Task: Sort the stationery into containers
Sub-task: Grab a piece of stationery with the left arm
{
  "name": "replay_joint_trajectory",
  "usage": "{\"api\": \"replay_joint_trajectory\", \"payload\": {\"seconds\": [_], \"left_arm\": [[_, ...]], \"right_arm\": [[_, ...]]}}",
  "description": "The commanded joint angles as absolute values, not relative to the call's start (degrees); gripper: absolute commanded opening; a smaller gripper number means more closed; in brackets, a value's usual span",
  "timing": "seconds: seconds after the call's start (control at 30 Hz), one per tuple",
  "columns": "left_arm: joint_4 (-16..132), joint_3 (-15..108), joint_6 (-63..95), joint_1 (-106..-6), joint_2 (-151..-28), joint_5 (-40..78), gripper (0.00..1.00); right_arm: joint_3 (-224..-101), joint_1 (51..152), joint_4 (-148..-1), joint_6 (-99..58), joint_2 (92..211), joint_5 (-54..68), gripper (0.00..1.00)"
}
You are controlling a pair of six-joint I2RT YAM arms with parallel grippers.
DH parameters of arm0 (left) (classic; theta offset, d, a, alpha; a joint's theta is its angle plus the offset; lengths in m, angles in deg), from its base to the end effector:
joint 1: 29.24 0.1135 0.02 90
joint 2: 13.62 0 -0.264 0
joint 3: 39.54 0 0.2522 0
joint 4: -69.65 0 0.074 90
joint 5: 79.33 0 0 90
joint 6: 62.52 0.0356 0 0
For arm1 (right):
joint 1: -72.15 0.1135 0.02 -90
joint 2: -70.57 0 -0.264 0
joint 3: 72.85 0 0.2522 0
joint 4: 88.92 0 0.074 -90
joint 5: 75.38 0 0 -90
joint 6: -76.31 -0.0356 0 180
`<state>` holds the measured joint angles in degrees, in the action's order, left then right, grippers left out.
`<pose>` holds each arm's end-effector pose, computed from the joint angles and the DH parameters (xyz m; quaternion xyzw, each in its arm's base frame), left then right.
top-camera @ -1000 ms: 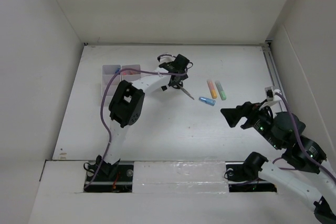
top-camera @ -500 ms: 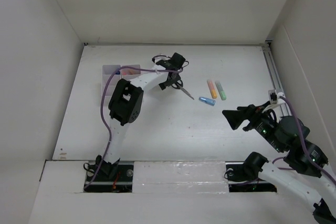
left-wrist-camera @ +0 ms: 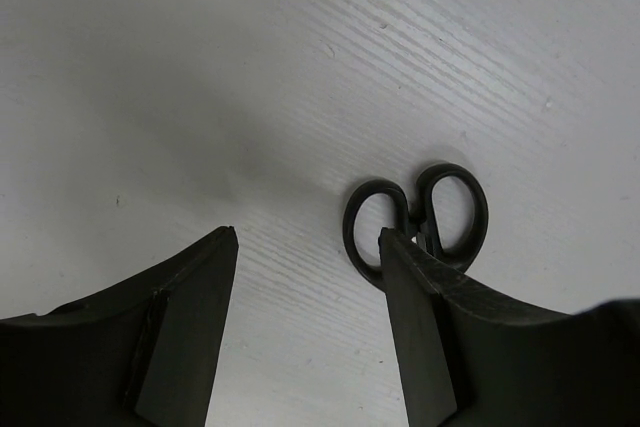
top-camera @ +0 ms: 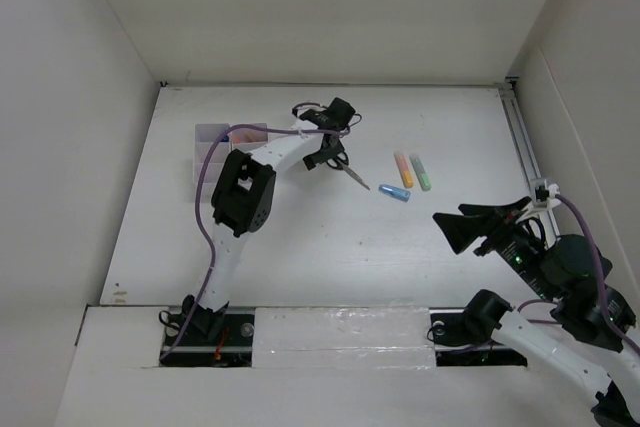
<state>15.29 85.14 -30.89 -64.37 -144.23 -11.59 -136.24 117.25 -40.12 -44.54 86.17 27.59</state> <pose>0.4132 -0.2742 0.1950 -0.2395 0.9190 -0.0554 0.3083 0.0366 0.0254 0.3694 -0.0094 0.7131 0.3650 0.5985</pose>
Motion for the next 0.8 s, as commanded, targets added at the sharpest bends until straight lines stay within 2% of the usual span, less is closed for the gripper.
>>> {"api": "replay_joint_trajectory", "payload": {"seconds": [0.0, 0.17, 0.6, 0.77], "left_arm": [[12.12, 88.39, -29.22, -64.13, -144.05, -11.57, 0.54], [11.6, 89.27, -29.73, -64.13, -146.34, -9.37, 0.43], [12.47, 90.77, -30.35, -65.27, -152.57, -7.52, 0.4], [12.47, 90.15, -29.74, -65.27, -152.58, -7.52, 0.26]], "right_arm": [[-136.09, 117.77, -43.7, -44.19, 86.13, 25.61, 0.96], [-136.8, 117.77, -43.18, -43.66, 85.61, 25.08, 0.96], [-137.32, 117.77, -43.17, -43.14, 85.6, 22.97, 0.96], [-137.32, 117.77, -42.64, -43.14, 84.55, 23.5, 0.96]]}}
